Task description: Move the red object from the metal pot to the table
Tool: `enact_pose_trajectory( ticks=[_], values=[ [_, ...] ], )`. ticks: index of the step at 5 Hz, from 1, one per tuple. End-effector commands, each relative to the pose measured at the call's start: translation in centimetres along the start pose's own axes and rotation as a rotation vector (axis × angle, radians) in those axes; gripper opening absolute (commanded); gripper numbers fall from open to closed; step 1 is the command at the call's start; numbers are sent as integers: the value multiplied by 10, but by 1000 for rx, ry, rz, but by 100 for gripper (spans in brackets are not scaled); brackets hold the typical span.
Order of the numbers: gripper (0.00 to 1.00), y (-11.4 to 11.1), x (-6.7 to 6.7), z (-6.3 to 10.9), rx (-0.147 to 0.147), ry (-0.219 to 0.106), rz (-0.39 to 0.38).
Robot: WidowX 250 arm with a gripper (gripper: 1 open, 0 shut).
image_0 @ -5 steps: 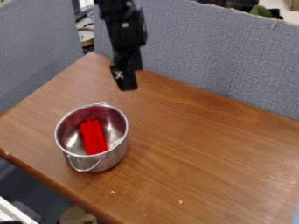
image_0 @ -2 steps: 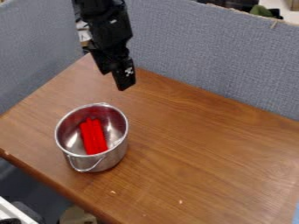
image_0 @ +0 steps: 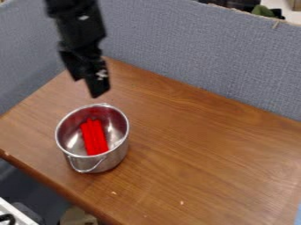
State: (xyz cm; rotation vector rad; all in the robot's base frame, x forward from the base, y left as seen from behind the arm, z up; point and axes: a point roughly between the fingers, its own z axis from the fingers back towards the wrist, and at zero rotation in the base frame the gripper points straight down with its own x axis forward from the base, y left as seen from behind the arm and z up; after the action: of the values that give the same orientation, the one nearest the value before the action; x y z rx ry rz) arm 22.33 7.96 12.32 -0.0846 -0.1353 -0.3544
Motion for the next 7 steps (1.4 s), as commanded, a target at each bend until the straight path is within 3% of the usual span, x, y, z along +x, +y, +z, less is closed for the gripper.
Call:
enact_pose_trajectory(
  ticks=[1,2,3,4,5,6,7],
  values=[
    [100,-36,-17,10,-17,4,-84],
    [100,-68,-28,13,-34,16,-179],
    [100,-74,-19,15,-58,58,-382],
    [100,-75,-14,20,-93,69,-586],
    [0,-59,-15,-11,-76,68,-445],
    [100,-53,-16,-43,-60,56,-309],
    [100,-43,-16,-76,-56,46,-175]
  ],
)
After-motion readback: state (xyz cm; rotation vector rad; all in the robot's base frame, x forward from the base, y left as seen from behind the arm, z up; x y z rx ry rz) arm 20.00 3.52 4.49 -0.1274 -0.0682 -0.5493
